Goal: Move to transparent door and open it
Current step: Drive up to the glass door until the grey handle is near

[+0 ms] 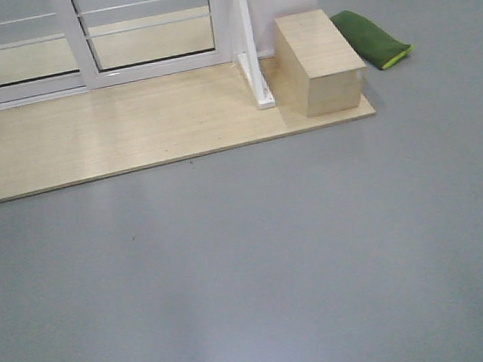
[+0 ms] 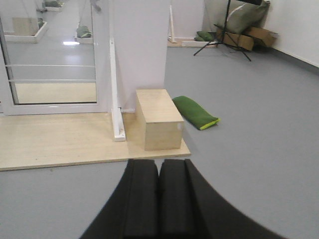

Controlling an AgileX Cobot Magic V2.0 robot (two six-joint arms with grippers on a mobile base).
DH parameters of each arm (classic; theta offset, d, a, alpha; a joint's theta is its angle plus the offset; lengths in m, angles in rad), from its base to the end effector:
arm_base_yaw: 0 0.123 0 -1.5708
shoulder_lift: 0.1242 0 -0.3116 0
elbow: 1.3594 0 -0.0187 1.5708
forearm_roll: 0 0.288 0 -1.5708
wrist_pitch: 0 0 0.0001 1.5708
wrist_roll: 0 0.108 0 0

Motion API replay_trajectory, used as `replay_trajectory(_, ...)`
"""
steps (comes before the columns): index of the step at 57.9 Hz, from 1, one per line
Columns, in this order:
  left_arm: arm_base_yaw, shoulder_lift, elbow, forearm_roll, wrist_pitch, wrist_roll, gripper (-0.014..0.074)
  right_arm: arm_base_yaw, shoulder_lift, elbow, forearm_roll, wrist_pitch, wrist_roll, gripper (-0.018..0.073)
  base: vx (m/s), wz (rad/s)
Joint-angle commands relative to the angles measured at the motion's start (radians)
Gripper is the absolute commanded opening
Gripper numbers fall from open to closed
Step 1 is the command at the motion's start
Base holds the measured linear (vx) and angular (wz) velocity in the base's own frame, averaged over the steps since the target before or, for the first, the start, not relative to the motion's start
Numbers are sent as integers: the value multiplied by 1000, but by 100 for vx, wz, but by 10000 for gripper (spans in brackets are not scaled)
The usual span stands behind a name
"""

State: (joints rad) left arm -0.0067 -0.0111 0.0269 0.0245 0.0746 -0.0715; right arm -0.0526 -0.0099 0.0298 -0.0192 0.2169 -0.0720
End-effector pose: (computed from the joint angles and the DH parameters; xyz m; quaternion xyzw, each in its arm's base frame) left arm 0.0843 -0.0004 0.1969 -0.0149 0.7081 -0.0183 0.7057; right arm 0.0832 -0.0048 0.1804 -0.0131 0.7578 -0.0483 0.6505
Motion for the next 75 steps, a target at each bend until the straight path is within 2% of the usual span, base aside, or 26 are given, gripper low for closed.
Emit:
replay_trajectory(1, -4, 9, 28, -9, -80, -10, -3, -4, -14, 14, -1, -86, -3, -5, 68, 41)
replay_trajectory(28, -4, 9, 28, -9, -80, -10, -3, -4, -14, 14, -1, -86, -3, -5, 68, 27)
replay_trajectory(75, -4, 9, 28, -9, -80, -10, -3, -4, -14, 14, -1, -86, -3, -5, 60, 7)
